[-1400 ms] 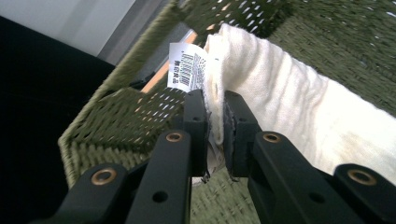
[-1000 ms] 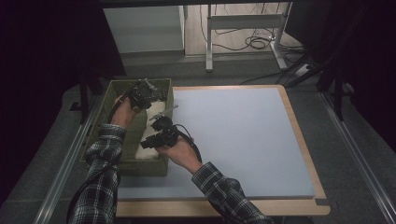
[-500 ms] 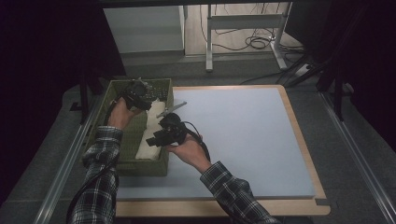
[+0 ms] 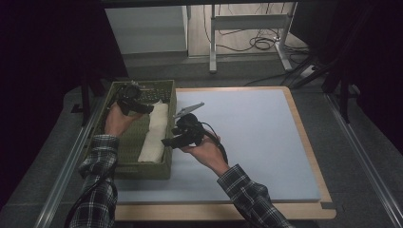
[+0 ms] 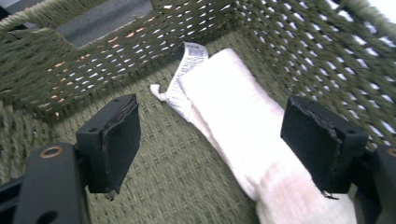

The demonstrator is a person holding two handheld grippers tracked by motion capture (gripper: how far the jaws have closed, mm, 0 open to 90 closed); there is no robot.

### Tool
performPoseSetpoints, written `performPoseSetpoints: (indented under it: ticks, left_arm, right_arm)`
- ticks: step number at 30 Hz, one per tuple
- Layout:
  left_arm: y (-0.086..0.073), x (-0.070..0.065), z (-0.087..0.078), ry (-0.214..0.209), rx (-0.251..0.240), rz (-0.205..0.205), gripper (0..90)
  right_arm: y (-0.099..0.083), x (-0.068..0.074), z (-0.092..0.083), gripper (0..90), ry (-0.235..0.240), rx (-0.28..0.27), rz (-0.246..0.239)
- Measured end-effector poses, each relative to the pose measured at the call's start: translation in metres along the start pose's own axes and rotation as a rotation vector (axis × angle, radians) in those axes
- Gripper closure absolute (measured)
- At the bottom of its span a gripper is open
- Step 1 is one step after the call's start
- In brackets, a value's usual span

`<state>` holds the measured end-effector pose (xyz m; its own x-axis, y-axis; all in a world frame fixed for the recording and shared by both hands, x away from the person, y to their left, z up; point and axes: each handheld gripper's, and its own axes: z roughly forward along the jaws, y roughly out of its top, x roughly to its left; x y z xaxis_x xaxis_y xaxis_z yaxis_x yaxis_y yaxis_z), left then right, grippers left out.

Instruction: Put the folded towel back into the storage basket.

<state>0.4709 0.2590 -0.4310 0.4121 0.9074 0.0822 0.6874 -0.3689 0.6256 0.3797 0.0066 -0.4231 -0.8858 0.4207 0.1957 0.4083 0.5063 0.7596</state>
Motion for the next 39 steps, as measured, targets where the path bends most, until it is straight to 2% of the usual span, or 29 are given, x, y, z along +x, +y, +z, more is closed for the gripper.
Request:
performPoseSetpoints:
  ticks: [4, 8, 19, 28, 32, 39]
  left_arm:
    - [-0.003, -0.005, -0.005, -0.030, -0.027, -0.022, 15.8]
    - [-0.006, -0.013, -0.009, -0.051, -0.050, -0.027, 12.6]
    - [-0.008, -0.043, -0.024, -0.108, -0.105, -0.047, 6.4]
    - [-0.006, -0.078, -0.038, -0.149, -0.146, -0.038, 3.7]
    - [-0.005, -0.096, -0.042, -0.165, -0.153, -0.033, 2.5]
    - [-0.005, -0.131, -0.051, -0.200, -0.179, -0.014, 1.0]
  right_arm:
    - [-0.006, -0.007, -0.008, 34.4, -0.030, 0.003, -0.009]
    - [-0.015, -0.014, -0.016, 31.7, -0.055, -0.006, -0.015]
    - [-0.046, -0.031, -0.042, 24.6, -0.131, -0.009, -0.045]
    - [-0.073, -0.046, -0.072, 19.5, -0.185, -0.017, -0.042]
    - [-0.084, -0.054, -0.086, 17.1, -0.187, -0.027, -0.036]
    - [-0.104, -0.065, -0.108, 13.9, -0.206, -0.014, -0.028]
